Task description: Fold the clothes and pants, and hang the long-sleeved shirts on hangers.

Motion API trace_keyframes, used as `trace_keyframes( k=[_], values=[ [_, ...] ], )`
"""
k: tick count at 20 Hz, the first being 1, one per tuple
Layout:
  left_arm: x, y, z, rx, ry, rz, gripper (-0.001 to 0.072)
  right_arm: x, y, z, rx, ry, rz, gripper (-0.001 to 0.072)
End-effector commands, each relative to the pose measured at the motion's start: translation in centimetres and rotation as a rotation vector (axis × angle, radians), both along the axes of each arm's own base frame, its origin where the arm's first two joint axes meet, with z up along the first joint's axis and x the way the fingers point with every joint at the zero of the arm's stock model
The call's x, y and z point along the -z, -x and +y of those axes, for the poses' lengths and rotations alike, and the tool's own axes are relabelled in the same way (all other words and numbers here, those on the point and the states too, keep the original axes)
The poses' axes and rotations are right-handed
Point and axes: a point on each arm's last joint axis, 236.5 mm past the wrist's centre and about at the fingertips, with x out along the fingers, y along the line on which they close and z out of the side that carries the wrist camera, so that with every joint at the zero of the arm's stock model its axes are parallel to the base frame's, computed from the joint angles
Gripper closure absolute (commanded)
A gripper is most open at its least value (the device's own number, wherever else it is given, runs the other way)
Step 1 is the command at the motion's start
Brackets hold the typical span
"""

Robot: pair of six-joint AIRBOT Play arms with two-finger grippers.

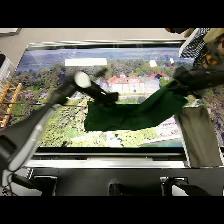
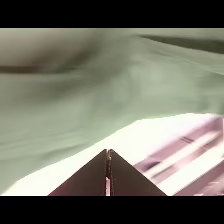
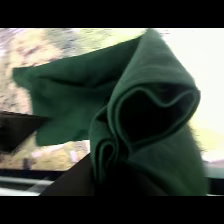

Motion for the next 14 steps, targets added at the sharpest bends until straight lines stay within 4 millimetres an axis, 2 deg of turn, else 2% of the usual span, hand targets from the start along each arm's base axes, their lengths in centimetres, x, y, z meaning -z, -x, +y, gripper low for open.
trace_keyframes(
  k=[1,4,8,11,14],
  values=[
    [-5.0,-0.9,11.0,-0.069,-0.139,-0.065,0.069,0.7,-1.3,7.1,-0.039,-0.075,-0.002,0.0678],
    [-9.1,-1.6,16.3,-0.175,-0.124,-0.132,0.069,2.3,-2.0,14.0,-0.069,-0.133,0.009,0.0678],
    [-11.7,-1.2,20.9,-0.24,-0.134,-0.172,0.069,4.8,-2.3,21.9,-0.103,-0.199,0.009,0.0678],
    [-12.3,-1.0,22.5,-0.256,-0.142,-0.181,0.069,7.5,-2.2,25.0,-0.11,-0.212,0.05,0.0678],
    [-12.5,-1.1,23.1,-0.273,-0.143,-0.186,0.069,9.9,-2.3,26.6,-0.12,-0.203,0.074,0.0678]
  ],
)
